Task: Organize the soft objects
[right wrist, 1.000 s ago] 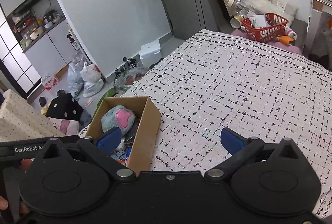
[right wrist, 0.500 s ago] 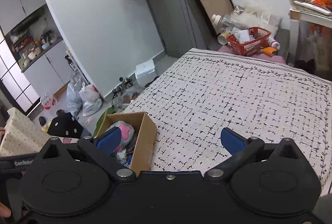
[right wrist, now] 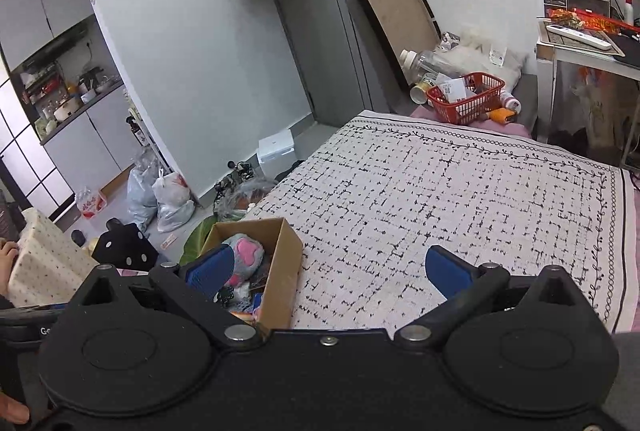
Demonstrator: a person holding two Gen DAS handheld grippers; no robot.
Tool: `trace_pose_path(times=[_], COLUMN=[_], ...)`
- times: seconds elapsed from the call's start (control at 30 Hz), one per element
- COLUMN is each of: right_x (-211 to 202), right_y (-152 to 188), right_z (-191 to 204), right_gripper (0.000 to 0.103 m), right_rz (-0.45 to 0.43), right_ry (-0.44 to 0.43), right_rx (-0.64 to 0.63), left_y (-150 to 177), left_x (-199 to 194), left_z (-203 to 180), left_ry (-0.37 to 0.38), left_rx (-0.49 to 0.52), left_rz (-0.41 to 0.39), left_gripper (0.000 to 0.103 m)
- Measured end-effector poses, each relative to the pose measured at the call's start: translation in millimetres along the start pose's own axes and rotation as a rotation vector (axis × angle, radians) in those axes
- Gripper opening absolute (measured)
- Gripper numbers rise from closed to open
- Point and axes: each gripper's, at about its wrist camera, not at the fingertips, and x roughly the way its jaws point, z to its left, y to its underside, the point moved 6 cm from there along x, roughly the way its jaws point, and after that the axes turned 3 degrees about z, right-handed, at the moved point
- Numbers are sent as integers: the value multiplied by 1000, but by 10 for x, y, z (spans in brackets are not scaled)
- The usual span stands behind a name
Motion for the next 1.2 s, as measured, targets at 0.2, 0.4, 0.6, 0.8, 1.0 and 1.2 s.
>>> trace_pose_path(times=[0.2,0.4,0.6,0.8,1.0,1.2], right_x=[-159,-257,-268,-347,-385,-355], right_y=[101,227,354,431,501,578], right_z=[-14,-18,-6,34,-7,66], right_gripper=[103,103,103,103,103,103], right_rz=[2,7,31,18,12,27], right_ry=[-21,-10,-8,-21,-12,-36], right_rx=[10,-10,-31,-62,-55,-90], left_y=[70,138,189,258,308,365], left_x=[-135,-224,-289,-301,-335,-314], left_z=[21,96,130,143,147,165], left_ry=[-7,-6,47,24,21,14], left_rx=[8,-5,-7,27,58,66], left_rz=[-16,-24,-50,-48,-50,-37], left_gripper=[103,103,103,103,103,103])
